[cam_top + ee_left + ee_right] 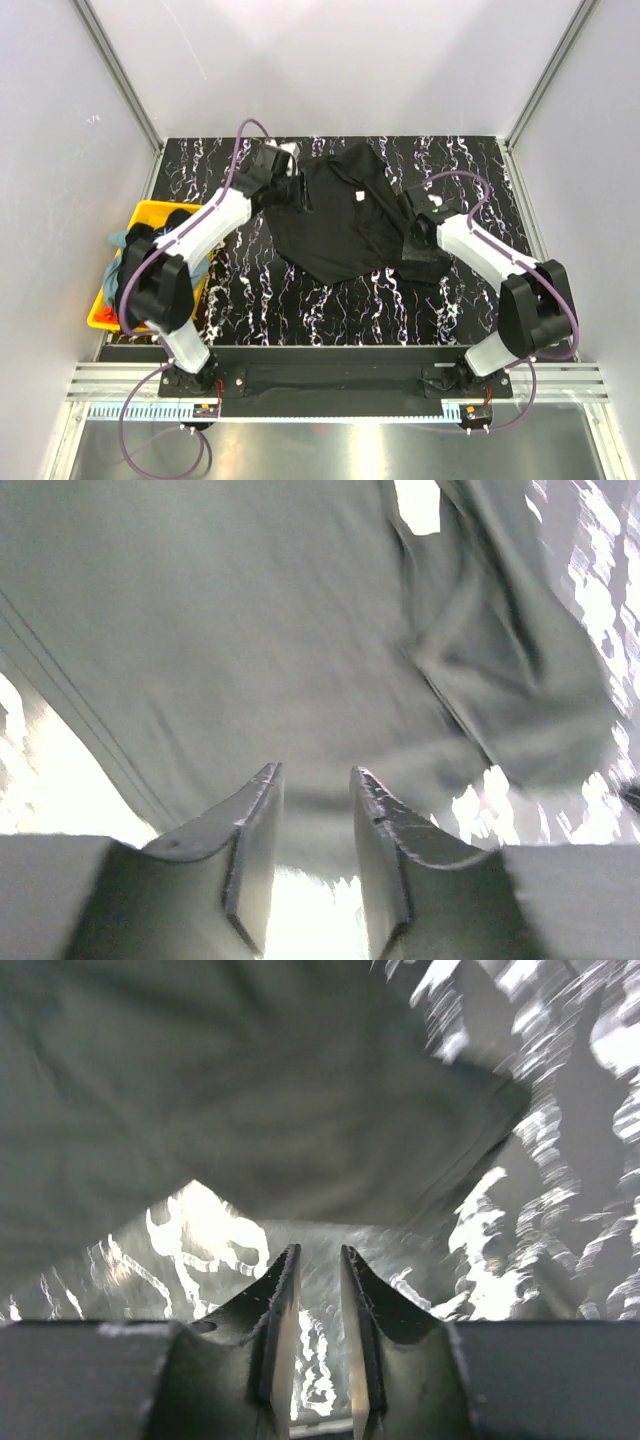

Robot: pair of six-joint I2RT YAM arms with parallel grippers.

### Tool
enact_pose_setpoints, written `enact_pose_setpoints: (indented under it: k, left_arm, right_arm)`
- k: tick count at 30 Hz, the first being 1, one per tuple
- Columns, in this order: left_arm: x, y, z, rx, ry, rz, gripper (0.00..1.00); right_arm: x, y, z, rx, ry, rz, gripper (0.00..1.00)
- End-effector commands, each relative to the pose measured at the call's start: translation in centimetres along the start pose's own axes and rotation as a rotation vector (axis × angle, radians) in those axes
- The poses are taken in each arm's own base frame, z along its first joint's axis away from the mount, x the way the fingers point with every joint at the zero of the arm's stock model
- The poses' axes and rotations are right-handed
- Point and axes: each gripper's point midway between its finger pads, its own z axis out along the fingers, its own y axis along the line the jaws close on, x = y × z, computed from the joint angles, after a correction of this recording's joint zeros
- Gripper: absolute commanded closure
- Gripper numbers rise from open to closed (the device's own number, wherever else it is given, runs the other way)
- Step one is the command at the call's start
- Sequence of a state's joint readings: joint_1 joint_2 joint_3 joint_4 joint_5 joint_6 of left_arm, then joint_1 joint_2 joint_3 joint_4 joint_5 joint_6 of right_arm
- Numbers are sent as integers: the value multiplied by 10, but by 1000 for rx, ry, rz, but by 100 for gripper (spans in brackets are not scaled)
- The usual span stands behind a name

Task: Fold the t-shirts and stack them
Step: Flatten the tshirt out

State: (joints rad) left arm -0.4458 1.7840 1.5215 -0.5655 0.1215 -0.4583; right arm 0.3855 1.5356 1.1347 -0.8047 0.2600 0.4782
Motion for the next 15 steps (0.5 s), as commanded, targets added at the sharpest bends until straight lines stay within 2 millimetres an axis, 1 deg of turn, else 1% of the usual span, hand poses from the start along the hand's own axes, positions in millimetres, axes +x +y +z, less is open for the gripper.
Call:
enact_pose_setpoints:
  k: [1,2,4,5,7,8,9,11,12,13,15]
  left_arm:
    - [46,-6,-10,38,53,-44,54]
    - [74,7,-4,3,102,-63,52]
    - [88,11,-4,-15,97,-66,48]
    - [105,21,-2,-41,127,-83,44]
    - [114,29,0,-67,119,-90,38]
    - [125,38,3,-93,134,-109,34]
    - [126,40,7,-98,118,-112,34]
    - [134,46,14,-113,130,-129,31]
    - [132,44,18,-105,121,-129,30]
    - [134,44,23,-106,130,-129,29]
    - [134,43,29,-106,132,-128,28]
  right_arm:
    - [28,24,9,-82,39,29,68]
    - [32,26,13,-76,51,31,67]
    - [37,27,17,-40,39,0,64]
    - [39,26,20,-21,42,-10,64]
    - [41,21,27,17,44,-21,63]
    - [44,20,33,33,57,-35,62]
    - [46,18,38,50,61,-42,62]
    - [52,15,53,76,76,-65,62]
    - [53,13,58,97,77,-72,62]
    - [56,11,64,118,92,-82,62]
    - [56,9,67,133,93,-88,62]
